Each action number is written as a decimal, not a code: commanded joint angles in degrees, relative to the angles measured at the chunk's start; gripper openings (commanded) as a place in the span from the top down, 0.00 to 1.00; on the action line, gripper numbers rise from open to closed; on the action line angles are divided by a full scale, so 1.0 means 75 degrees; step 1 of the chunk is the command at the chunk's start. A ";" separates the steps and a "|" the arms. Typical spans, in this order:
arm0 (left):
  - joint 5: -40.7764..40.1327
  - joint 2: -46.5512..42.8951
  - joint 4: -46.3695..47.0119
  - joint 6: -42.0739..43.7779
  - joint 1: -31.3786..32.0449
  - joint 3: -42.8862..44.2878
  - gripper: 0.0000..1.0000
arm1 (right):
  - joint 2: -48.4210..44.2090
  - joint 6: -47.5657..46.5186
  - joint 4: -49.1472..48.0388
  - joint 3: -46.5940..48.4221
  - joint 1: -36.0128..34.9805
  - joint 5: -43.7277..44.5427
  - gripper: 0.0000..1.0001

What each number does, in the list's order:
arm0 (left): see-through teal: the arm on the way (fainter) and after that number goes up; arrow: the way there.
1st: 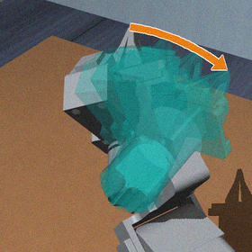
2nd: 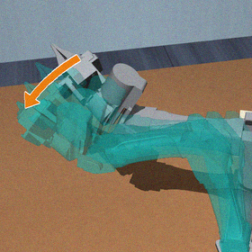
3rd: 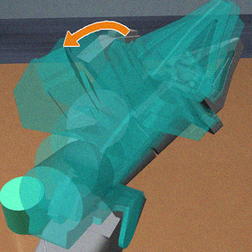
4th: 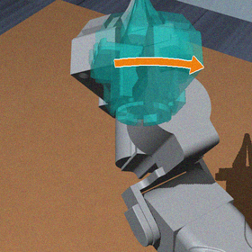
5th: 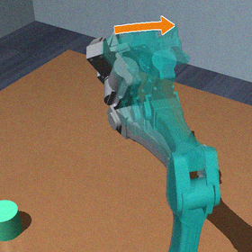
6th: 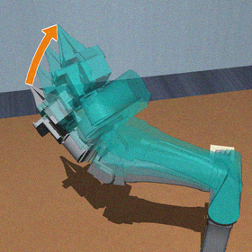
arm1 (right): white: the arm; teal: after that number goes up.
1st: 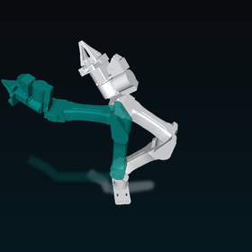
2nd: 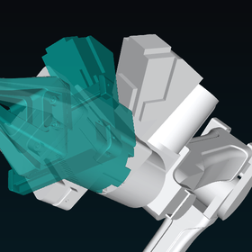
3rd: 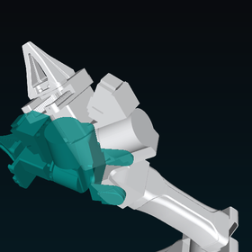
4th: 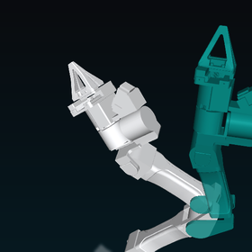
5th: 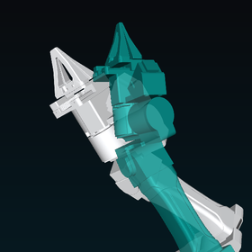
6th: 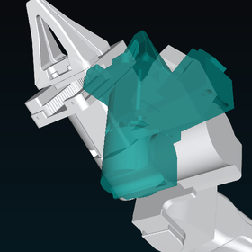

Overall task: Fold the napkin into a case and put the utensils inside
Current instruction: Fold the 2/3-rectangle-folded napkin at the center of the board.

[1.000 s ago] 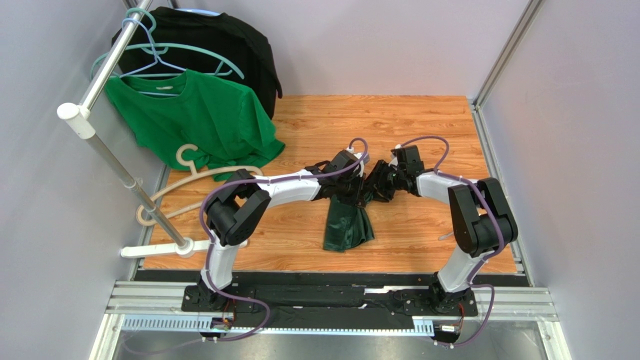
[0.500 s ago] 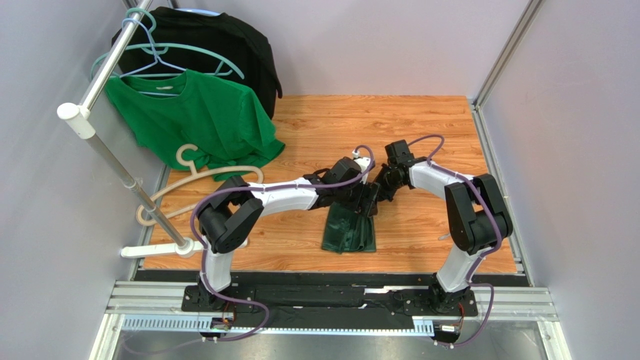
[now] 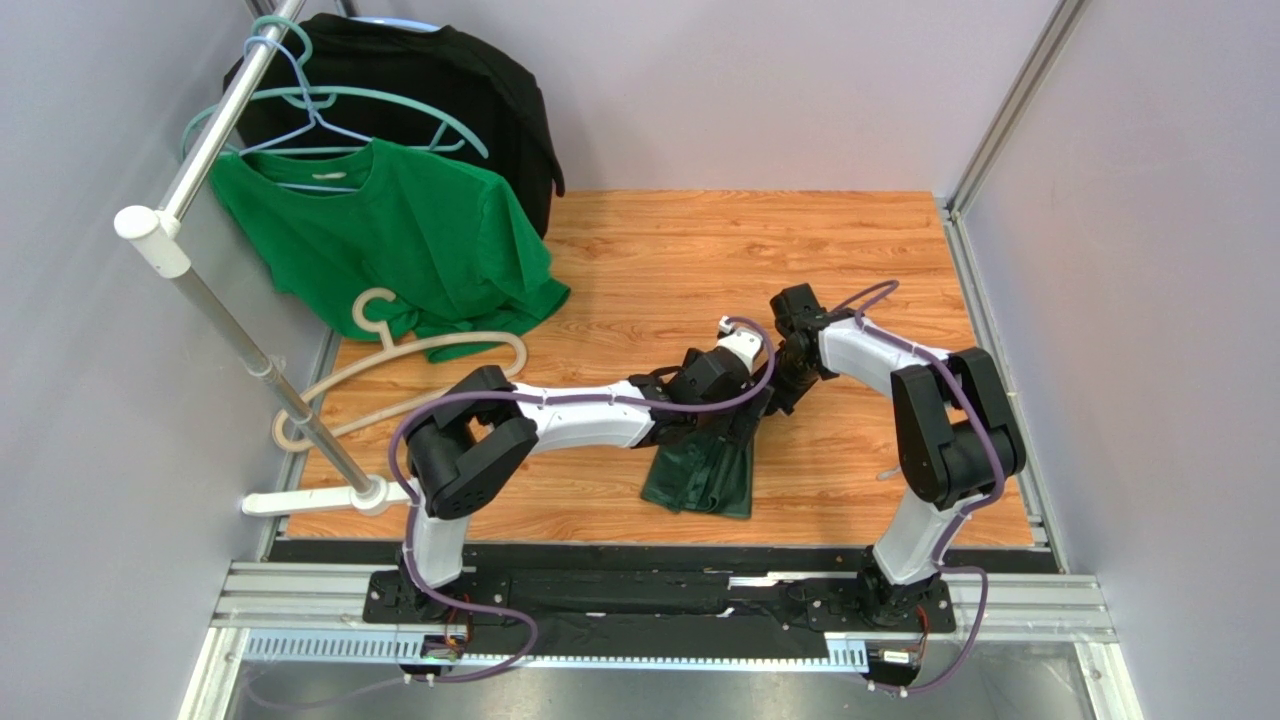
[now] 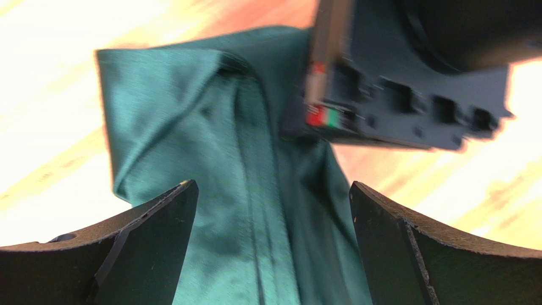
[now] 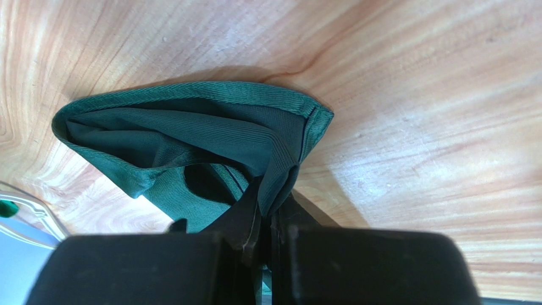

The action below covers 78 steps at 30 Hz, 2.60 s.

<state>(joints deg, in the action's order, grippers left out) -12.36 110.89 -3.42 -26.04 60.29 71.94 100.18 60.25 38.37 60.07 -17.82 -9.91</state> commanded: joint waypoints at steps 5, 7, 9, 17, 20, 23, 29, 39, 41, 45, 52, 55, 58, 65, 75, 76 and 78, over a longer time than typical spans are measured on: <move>0.0100 0.0425 0.0842 0.0308 0.0094 0.0416 0.01 | -0.0431 0.0826 0.0216 0.0205 -0.0026 -0.0014 1.00; 0.0404 0.0507 0.0913 0.0297 0.0117 0.0416 0.01 | -0.0525 0.0908 0.0251 0.0205 -0.0026 0.0113 1.00; 0.0593 0.0554 0.1054 0.0203 0.0117 0.0404 0.01 | -0.0537 0.0955 0.0193 0.0170 -0.0026 0.0091 1.00; 0.0348 0.0882 0.0574 0.0402 0.0141 0.0837 0.19 | -0.0760 0.1037 -0.0053 -0.0135 -0.0026 -0.0015 1.00; 0.0324 0.0812 0.0480 0.0274 0.0141 0.0849 0.27 | -0.0666 0.0792 0.0110 0.0029 -0.0002 0.0149 1.00; 0.0347 0.0672 0.0140 0.0180 0.0141 0.0791 0.33 | -0.0643 0.0487 0.0227 0.0170 0.0021 0.0477 0.99; 0.0745 0.0578 -0.0083 -0.0042 0.0141 0.0697 0.51 | -0.0538 -0.0437 0.0414 0.0462 0.0033 0.1051 0.92; 0.2265 0.0472 -0.0072 -0.0582 -0.0105 0.0686 0.79 | -0.0514 -0.2802 0.0403 0.0731 0.0033 0.1310 0.87; 0.2654 0.0472 0.0268 -0.0804 -0.0246 0.0592 0.85 | -0.0455 -0.3168 0.0544 0.0826 0.0033 0.1579 0.88; 0.3613 0.0507 0.0830 -0.0980 -0.0421 0.0346 0.90 | -0.0245 -0.3825 0.0977 0.1212 0.0033 0.1918 0.94; 0.4343 0.0543 0.1734 -0.1145 -0.0609 -0.0088 0.91 | 0.0528 -0.4552 0.1669 0.1916 0.0033 0.2212 1.00; 0.4343 0.0531 0.1733 -0.1121 -0.0621 -0.0182 0.84 | 0.0693 -0.4518 0.1751 0.2033 -0.0002 0.2364 1.00; 0.4261 0.0414 0.1897 -0.1180 -0.0621 -0.0405 0.70 | 0.0868 -0.4506 0.1891 0.2243 -0.0014 0.2493 1.00; 0.3840 0.0320 0.1183 -0.0887 -0.0598 -0.0252 0.61 | 0.1326 -0.4564 0.2337 0.2783 -0.0026 0.2552 1.00; 0.3781 -0.0394 0.0492 -0.0992 -0.0562 -0.0346 0.68 | 0.1397 -0.4764 0.2384 0.2877 -0.0049 0.2811 1.00; 0.3781 -0.0453 0.0491 -0.1074 -0.0551 -0.0393 0.70 | 0.1396 -0.4787 0.2372 0.2877 -0.0049 0.2798 0.99; 0.3735 -0.0547 0.0491 -0.1168 -0.0551 -0.0592 0.79 | 0.1361 -0.4857 0.2349 0.2900 -0.0049 0.2763 0.96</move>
<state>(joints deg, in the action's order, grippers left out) 15.51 111.13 1.37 -34.09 55.86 69.10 110.59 25.47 56.64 79.88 -18.31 9.15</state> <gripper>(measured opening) 0.285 0.052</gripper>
